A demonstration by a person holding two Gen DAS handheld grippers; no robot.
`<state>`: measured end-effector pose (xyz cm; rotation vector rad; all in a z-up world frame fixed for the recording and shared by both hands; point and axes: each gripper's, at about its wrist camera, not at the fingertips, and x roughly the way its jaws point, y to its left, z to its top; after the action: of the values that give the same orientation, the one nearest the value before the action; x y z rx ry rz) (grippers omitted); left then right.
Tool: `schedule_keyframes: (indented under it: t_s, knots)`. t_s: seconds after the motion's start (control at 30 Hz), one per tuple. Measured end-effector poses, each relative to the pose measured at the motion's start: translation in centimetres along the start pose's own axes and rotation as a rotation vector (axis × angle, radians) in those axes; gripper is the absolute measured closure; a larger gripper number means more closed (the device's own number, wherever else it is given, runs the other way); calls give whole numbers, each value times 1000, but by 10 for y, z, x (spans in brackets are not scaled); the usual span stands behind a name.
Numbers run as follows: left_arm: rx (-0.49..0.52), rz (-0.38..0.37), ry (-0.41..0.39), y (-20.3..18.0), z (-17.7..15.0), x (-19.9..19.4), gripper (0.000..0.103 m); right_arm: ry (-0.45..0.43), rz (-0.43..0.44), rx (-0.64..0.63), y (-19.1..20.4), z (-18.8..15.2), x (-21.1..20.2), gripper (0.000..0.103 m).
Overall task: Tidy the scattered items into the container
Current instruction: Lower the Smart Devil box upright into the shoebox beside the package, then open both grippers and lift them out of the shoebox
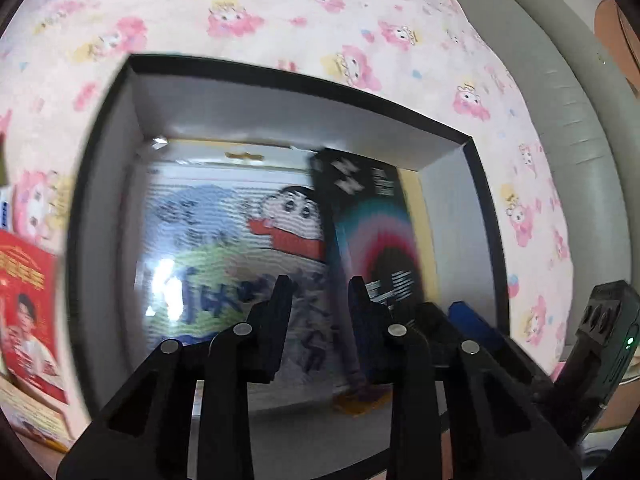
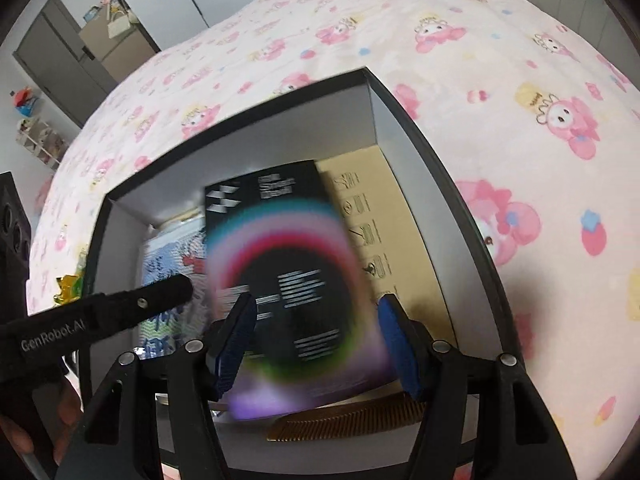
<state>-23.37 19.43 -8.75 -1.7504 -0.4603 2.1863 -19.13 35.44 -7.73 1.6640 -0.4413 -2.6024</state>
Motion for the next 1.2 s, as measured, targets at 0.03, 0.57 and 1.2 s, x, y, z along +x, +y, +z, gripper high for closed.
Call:
schedule_keyframes:
  t_s: [0.03,0.57,1.2]
  knots:
    - [0,5,2,2,-1,-1,75,-2,14,-11,3,0,-1,43]
    - [-1,20,25,30,-2,-8,73,103,85,-135,28,-9,22,38]
    - [21,-67,105,9,5,29,76,106,-20,46,-20,-6,22,42]
